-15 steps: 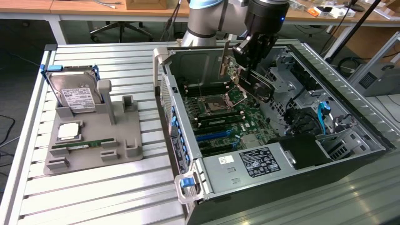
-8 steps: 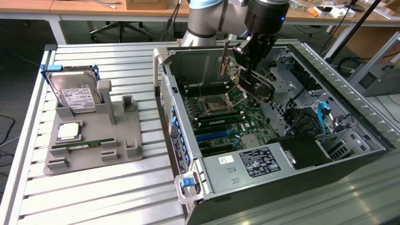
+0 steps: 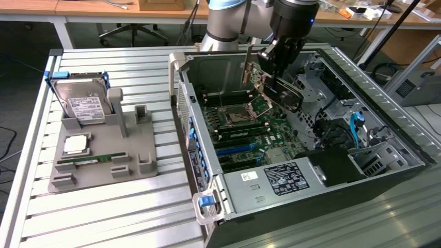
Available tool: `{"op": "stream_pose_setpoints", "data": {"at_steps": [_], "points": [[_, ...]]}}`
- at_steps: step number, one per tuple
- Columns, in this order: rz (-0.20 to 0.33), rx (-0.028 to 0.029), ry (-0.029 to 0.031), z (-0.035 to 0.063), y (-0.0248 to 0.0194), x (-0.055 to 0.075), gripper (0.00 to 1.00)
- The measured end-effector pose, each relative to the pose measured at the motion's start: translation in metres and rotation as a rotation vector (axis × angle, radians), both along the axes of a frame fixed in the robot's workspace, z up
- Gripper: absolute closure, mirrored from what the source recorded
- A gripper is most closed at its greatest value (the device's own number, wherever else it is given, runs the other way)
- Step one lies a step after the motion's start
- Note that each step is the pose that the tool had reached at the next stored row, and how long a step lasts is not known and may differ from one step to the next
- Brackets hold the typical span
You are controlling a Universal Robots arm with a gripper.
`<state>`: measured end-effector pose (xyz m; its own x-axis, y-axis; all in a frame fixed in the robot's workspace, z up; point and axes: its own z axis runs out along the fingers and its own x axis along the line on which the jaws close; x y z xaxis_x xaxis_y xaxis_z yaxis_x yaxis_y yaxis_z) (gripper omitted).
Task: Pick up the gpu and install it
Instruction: 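Insert the gpu into the slot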
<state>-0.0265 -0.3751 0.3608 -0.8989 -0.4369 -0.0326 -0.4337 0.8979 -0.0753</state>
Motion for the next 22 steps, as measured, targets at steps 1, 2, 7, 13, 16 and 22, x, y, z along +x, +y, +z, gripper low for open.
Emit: {"op": "stream_pose_setpoints", "data": {"at_steps": [1,2,7,13,16,22], "points": [[0.002,0.0,0.0,0.0,0.0,0.0001,0.73],[0.004,0.0,0.0,0.0,0.0,0.0001,0.73],[0.014,0.0,0.0,0.0,0.0,0.0003,0.73],[0.028,0.0,0.0,0.0,0.0,0.0006,0.73],[0.033,0.0,0.0,0.0,0.0,0.0007,0.73],[0.046,0.0,0.0,0.0,0.0,0.001,0.73]]}}
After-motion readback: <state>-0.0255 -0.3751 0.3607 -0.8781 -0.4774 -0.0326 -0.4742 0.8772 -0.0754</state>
